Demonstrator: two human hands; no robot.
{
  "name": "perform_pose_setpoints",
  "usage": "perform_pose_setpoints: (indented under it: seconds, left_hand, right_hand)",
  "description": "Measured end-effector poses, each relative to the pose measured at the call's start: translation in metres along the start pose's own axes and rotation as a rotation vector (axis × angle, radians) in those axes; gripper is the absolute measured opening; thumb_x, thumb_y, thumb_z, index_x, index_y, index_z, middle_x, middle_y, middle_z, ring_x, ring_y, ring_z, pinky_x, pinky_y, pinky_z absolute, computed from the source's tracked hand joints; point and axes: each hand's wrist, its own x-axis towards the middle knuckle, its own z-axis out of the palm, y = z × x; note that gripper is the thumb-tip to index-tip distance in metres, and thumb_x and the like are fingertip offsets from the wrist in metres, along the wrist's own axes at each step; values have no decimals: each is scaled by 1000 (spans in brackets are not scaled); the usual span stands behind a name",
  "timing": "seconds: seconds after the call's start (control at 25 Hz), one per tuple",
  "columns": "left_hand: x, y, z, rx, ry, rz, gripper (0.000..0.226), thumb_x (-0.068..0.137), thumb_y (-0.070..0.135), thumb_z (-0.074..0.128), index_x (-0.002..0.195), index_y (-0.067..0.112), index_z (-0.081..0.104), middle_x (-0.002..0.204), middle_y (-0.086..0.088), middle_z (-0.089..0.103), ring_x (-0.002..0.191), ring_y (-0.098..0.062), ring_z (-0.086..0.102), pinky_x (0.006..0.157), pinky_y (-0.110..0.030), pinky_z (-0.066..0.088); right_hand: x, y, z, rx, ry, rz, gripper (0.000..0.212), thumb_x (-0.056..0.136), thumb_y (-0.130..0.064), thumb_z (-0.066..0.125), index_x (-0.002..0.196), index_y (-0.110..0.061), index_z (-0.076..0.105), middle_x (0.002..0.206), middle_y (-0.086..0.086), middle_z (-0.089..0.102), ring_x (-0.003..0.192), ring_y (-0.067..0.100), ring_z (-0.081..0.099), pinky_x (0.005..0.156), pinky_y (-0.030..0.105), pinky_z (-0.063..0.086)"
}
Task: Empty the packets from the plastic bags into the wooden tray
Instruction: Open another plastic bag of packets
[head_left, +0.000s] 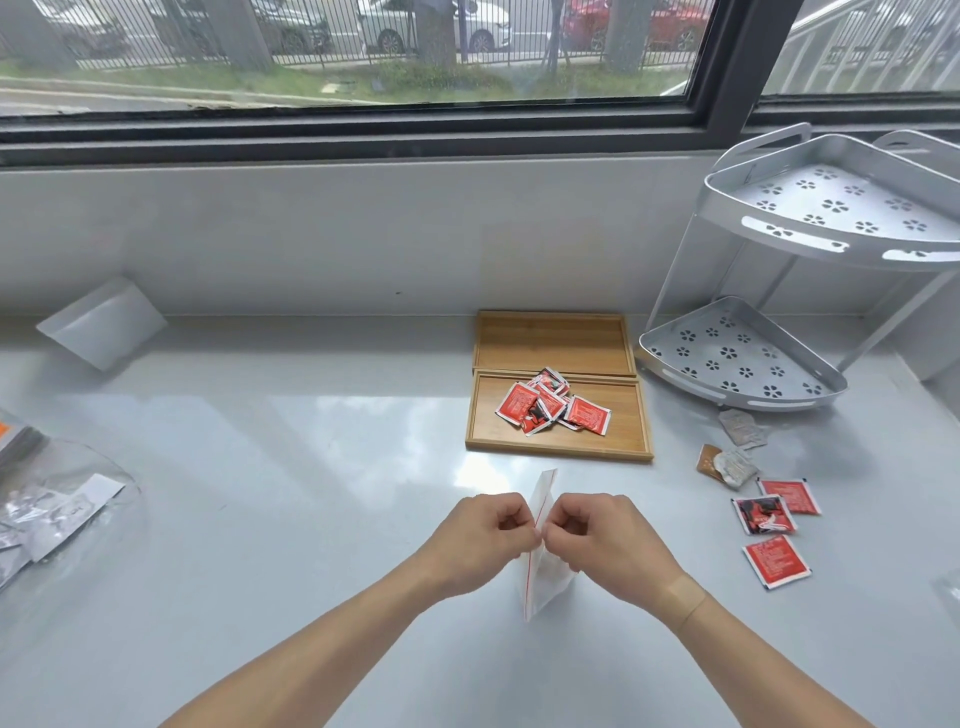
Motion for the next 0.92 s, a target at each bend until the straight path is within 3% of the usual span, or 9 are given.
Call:
perform_pose_setpoints:
  seconds: [0.24,0.52,0.64,0.72,0.92]
  left_hand:
    - [7,9,-2,126,27,41,21,77,22,59,59,29,53,51,16,49,52,-6,41,57,-27,35]
    - [10,19,0,256,42,81,19,77,24,56,59,30,50,57,11,51,56,-8,43,58,-28,37]
    - [14,14,-10,388,178,71,14,76,29,54,63,23,51,60,8,53,61,-14,47,59,-31,40]
    - [17,3,-30,314,256,31,14,71,31,54,61,22,51,56,9,52,60,-15,46,58,-32,40]
    - [14,1,-45,322,196,30,21,73,27,58,55,27,47,51,13,48,55,-10,42,57,-28,36]
  right_hand:
    - [10,-5,-7,-96,35,-46,14,73,-27,59,65,-17,63,63,3,67,64,21,66,62,39,56]
    - [13,-8,-15,-162,22,-35,12,69,-26,58,61,-17,60,62,1,64,64,22,62,61,39,54]
    - [12,0,-25,-294,71,7,12,67,-28,59,61,-18,56,60,-1,63,62,19,56,58,36,49]
    - [10,9,-40,-324,132,56,14,67,-30,61,60,-19,55,58,-3,61,62,18,55,56,32,45]
    - [8,10,-58,-480,148,32,15,70,-34,61,61,-24,54,58,-8,59,68,16,58,60,31,47]
